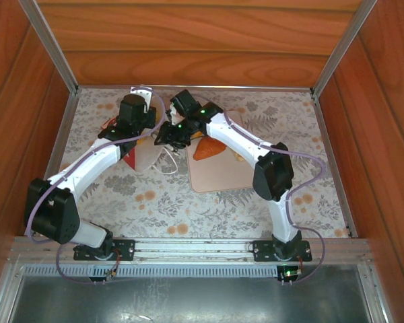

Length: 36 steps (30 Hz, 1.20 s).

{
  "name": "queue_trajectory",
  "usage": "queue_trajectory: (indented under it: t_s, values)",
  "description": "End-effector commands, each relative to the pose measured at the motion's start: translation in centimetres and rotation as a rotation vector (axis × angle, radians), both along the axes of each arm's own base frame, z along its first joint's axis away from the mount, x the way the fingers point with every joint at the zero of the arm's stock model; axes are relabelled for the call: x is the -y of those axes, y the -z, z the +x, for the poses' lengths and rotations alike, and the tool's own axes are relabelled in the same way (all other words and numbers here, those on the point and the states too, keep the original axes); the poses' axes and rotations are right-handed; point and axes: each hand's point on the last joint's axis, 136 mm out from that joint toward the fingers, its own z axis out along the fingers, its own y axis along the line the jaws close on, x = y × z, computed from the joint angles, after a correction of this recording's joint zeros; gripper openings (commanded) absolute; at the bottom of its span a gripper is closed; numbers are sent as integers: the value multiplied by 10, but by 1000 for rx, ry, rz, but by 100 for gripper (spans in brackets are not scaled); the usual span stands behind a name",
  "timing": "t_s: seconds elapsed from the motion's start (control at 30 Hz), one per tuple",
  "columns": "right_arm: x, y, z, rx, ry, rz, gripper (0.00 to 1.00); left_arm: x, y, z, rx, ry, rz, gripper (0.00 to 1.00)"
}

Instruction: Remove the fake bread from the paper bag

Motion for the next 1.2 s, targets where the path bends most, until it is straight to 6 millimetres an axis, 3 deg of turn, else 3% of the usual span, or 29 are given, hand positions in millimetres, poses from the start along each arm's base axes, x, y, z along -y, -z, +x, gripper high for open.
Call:
queue_trajectory:
  t_s: [0.0,0.5,0.8,1.0,1.17]
  values:
    - [-7,-2,4,8,1,-11,53,1,-17,8,43,-8,-53,0]
    - [-20,6,17,-6,27,-2,54,9,0,10,0,13,-86,0]
    - [-8,-2,14,24,45,-22,52,9,17,20,-34,-20,-78,0]
    - [-1,-9,13,47,68,-19,52,10,15,23,-31,-25,-85,0]
    - [-11,1,17,22,56,-8,52,14,9,23,-24,-6,-104,0]
